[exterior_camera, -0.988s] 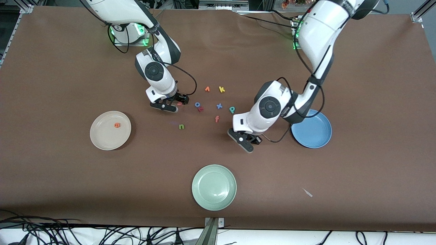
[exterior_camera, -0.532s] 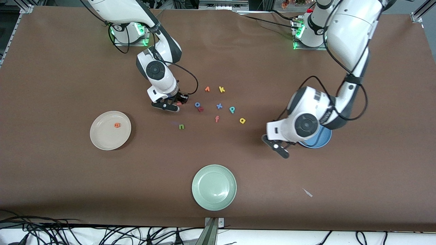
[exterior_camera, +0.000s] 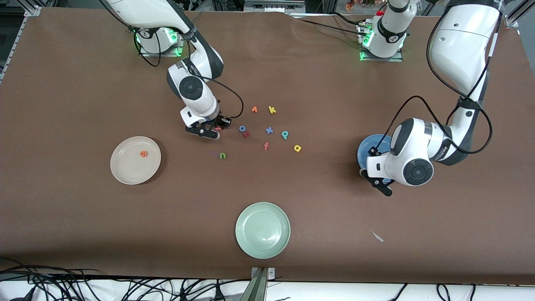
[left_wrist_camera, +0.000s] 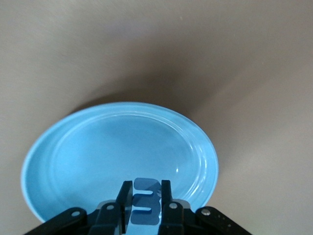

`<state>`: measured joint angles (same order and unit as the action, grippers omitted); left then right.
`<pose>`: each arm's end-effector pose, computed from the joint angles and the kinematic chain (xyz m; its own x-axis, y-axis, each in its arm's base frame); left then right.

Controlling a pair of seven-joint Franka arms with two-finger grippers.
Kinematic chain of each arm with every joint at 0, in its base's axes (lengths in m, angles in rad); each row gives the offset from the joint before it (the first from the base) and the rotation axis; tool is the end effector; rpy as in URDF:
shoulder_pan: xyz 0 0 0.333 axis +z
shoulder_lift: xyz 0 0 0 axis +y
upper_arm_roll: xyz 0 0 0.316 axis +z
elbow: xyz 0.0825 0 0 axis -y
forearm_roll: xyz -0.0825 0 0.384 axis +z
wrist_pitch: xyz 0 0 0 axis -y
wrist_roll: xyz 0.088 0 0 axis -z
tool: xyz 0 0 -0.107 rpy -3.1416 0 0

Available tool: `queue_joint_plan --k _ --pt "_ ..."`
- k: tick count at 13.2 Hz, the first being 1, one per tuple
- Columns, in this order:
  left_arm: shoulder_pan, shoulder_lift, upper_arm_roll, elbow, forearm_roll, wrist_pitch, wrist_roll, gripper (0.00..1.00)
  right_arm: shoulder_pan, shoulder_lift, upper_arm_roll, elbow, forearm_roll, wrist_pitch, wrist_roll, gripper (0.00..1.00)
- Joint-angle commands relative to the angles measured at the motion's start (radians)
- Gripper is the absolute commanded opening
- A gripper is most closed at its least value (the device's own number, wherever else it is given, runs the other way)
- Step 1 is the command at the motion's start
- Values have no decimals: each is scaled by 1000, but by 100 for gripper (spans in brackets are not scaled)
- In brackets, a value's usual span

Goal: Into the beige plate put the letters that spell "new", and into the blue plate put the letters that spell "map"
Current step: 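Drop the E with the left gripper while the right gripper drops the W, then reach the yellow D with the left gripper while the right gripper returns to letters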

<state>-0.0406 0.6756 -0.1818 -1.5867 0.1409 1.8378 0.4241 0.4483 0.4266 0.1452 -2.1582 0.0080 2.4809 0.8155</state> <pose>0.6368 -0.1197 0.2182 0.6939 -0.6220 -0.3628 -0.6079 -0.7760 0.1679 0.4601 0.3120 0.1911 0.9648 -0.2362 -0.1152 -0.2344 -0.9717 0.0288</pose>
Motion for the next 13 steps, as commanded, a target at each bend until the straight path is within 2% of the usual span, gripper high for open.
queue_joint_plan --k 1,5,8,9,12,13 --pt "-27 -33 -15 -19 36 -3 -7 100 -2 -32 -87 64 1 -163 -169 0" --pt "-53 -56 -37 -7 32 -6 -112 100 -2 -43 -267 161 -8 -354 -508 0" --pt "-77 -54 -120 5 16 -3 -406 100 -10 -26 -380 204 -25 -373 -709 0" --pt "-84 -51 -139 5 17 0 -503 100 -22 -3 -404 211 -25 -361 -755 0" --pt "-157 -33 -154 13 13 46 -715 100 -60 72 -404 262 -23 -318 -823 0" --pt "-180 -21 -153 19 9 73 -811 100 -68 78 -404 267 -23 -313 -828 5"
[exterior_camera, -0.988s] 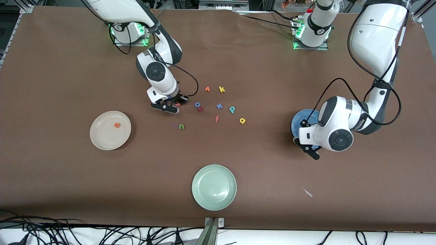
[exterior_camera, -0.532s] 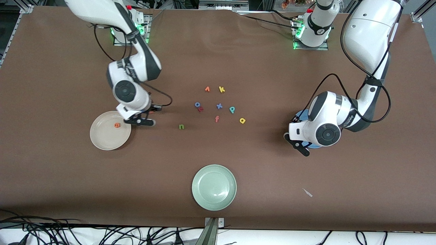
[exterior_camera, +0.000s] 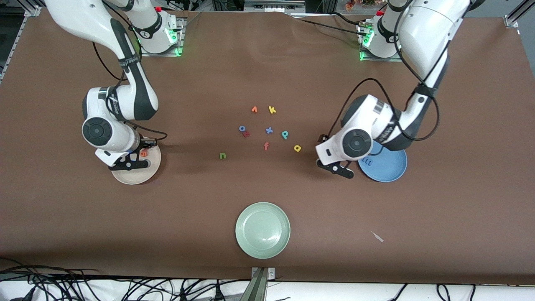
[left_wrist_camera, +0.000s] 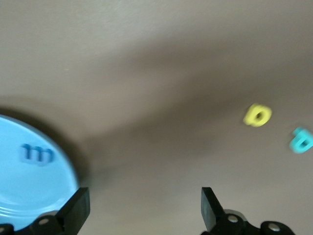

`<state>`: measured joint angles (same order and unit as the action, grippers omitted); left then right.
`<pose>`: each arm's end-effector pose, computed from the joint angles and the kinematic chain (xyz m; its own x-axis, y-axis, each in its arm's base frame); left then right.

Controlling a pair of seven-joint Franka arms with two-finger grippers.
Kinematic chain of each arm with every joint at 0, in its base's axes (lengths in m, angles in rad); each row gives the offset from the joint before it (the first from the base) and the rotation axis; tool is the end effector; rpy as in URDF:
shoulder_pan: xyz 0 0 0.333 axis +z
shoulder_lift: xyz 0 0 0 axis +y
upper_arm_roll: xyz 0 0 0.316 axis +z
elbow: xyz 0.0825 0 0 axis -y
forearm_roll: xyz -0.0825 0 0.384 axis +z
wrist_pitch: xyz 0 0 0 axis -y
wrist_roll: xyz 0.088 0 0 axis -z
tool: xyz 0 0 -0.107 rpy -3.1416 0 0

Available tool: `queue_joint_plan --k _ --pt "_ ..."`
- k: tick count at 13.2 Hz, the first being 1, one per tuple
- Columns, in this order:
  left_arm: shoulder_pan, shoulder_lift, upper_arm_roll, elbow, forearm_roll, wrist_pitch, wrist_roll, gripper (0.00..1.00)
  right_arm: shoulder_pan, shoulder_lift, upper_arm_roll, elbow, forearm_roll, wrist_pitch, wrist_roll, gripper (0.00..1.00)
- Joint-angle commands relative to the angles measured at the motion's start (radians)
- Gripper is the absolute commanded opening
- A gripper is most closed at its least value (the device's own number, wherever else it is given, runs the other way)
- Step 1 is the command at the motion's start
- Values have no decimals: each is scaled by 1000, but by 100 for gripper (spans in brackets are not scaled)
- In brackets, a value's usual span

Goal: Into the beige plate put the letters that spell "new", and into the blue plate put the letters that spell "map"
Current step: 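Reach the yellow D with the left gripper while the right gripper returns to letters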

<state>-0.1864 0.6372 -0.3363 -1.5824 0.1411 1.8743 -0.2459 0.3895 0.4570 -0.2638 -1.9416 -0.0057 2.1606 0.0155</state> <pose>0.5890 -0.2965 0.2591 0.9048 -0.2903 -0.3117 -0.3035 -0.9528 0.0066 0.5905 0.0788 0.2373 0.9694 0.1100 -0.2194 0.1391 -0.9827 0.1224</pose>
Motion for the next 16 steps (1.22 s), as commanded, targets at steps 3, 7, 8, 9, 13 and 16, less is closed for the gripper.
queue_joint_plan --k 3,7,8,9,13,16 --pt "-85 59 2 12 -9 166 -457 100 -9 46 5 87 9 -8 -23 100" --pt "-143 79 3 -4 -3 275 -792 100 8 37 52 139 61 -83 46 100" --pt "-156 93 3 -4 -2 301 -873 100 8 38 69 151 76 -90 69 100" --pt "-157 99 3 -11 0 340 -965 100 8 40 92 161 84 -88 92 100" --pt "-159 88 5 -36 5 370 -1328 100 12 68 184 194 99 -48 142 100" --pt "-183 90 6 -36 35 376 -1506 100 29 123 230 222 127 22 242 100"
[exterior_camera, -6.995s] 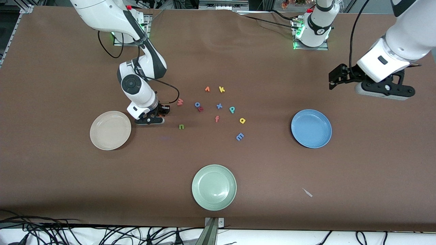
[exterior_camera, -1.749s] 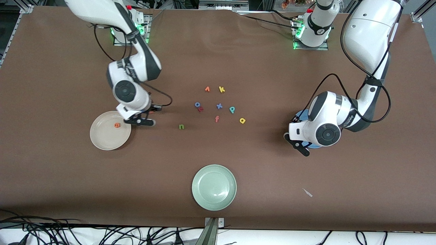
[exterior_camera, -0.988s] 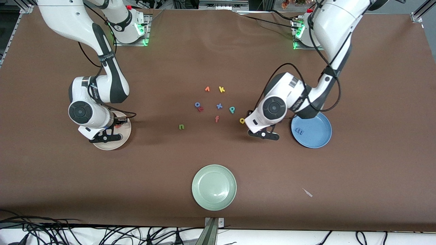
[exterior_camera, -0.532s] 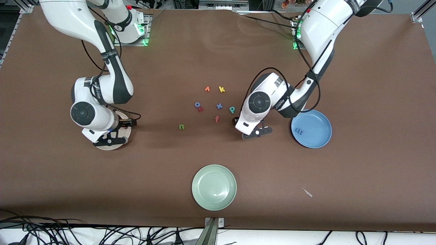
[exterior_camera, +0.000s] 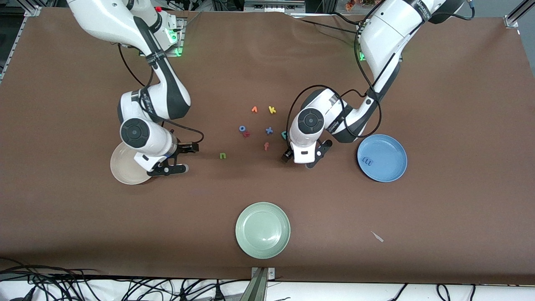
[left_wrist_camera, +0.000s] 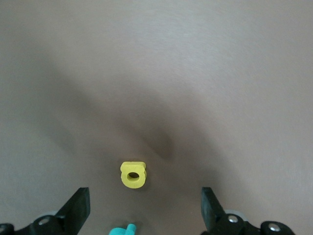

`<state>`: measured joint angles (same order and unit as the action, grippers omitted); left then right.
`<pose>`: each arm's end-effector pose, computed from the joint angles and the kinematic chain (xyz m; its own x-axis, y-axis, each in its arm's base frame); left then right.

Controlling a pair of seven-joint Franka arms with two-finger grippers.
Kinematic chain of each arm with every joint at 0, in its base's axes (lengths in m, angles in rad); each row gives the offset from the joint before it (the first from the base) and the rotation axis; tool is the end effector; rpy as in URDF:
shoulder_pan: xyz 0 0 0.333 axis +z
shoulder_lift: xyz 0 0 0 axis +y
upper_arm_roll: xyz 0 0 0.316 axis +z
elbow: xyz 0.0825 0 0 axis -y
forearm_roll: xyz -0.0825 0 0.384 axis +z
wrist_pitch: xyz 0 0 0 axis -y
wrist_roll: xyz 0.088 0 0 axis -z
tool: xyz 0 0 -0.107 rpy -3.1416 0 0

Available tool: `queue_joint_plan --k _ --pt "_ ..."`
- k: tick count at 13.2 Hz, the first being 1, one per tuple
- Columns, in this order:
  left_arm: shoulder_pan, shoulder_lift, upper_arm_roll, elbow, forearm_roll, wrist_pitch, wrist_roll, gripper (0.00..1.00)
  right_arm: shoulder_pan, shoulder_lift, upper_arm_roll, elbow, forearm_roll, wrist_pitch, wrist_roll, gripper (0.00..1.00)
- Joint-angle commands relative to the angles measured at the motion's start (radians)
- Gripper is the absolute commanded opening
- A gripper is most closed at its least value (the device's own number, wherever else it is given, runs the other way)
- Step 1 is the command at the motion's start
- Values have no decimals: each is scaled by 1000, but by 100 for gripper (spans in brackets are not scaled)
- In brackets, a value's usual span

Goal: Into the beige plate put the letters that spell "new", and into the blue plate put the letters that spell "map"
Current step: 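Reach the yellow D with the left gripper while the right gripper returns to letters, then grasp the yellow D with the left gripper while the right gripper grasps the U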

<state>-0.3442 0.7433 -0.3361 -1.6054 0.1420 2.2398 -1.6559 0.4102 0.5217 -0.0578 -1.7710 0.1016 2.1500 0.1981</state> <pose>0.5538 -0.4058 0.2053 0.5673 0.8156 -0.1141 0.8139 -0.5763 -0.0730 0.6018 0.2287 0.2561 0.9840 0.0984 -0.1485 0.0967 -0.9951 -0.0186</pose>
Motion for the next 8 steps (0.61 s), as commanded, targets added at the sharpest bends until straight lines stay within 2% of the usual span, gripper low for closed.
queue_joint_plan --k 1,3,4,7,8 --pt "-41 -7 6 -16 60 11 -96 100 33 78 24 70 20 45 96 100" --pt "-42 5 5 -34 120 20 -96 100 73 124 24 109 20 47 136 100" --pt "-42 8 6 -36 122 24 -96 96 81 142 24 125 18 50 148 100" --pt "-36 10 11 -42 128 24 -85 72 99 184 24 143 20 99 149 100" --pt "-35 16 11 -44 146 24 -84 68 105 191 26 145 20 111 149 100"
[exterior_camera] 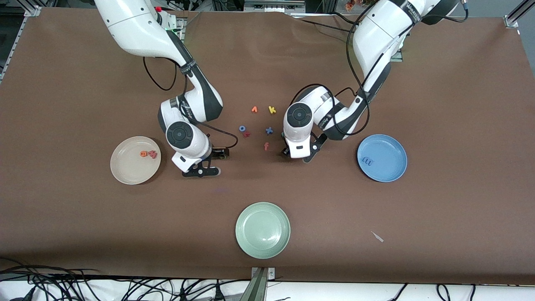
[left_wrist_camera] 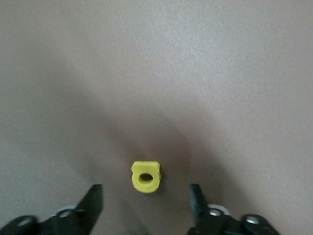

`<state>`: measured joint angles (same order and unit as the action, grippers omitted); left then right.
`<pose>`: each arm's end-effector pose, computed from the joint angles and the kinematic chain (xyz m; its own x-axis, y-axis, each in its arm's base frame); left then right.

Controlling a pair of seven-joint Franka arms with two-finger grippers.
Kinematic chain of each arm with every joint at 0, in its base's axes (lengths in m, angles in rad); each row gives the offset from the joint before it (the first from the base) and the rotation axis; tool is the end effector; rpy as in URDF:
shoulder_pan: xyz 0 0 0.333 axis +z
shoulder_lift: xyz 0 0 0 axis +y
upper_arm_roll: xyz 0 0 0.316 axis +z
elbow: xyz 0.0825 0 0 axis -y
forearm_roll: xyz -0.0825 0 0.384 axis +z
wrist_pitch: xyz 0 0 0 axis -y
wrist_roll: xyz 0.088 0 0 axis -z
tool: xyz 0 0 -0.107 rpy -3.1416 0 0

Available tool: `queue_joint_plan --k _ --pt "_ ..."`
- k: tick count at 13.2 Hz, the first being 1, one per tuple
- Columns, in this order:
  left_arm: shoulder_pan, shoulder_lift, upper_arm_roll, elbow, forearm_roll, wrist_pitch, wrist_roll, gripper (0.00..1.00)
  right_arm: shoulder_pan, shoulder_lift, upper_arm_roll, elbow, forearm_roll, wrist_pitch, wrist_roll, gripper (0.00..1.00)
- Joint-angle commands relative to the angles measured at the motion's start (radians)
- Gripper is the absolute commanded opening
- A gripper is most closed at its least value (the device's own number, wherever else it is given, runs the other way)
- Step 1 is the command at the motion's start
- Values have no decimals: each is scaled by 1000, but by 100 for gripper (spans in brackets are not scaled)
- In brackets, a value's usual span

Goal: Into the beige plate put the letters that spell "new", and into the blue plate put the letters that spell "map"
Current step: 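Grasp the yellow D with the left gripper while the right gripper grasps the U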

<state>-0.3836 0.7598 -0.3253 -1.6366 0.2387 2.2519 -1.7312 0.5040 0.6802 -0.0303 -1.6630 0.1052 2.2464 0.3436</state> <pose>0.5321 -0.4165 0.1814 0.5920 0.8051 -0.0373 0.7992 -0.5924 -0.1011 0.5965 0.3114 0.2031 0.9916 0.0668 -0.1109 0.0650 -0.9977 -0.0201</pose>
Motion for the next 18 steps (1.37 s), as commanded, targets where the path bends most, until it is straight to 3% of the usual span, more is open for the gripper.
queue_joint_plan --k 1,4,8,10,13,18 --pt "11 9 0 -12 69 12 -10 66 20 41 -3 39 16 24 3 100" --pt "11 16 0 -11 73 14 -10 55 39 48 -2 37 21 61 6 99" --pt "11 15 -1 -11 73 14 -8 17 56 53 -2 26 21 64 6 84" --pt "11 13 -1 -9 73 12 -8 6 57 53 -2 23 19 62 6 75" --pt "23 -3 -1 6 73 0 4 2 57 55 -3 16 19 64 5 57" --pt "87 -103 -12 11 59 -124 221 2 57 53 -2 3 19 62 6 36"
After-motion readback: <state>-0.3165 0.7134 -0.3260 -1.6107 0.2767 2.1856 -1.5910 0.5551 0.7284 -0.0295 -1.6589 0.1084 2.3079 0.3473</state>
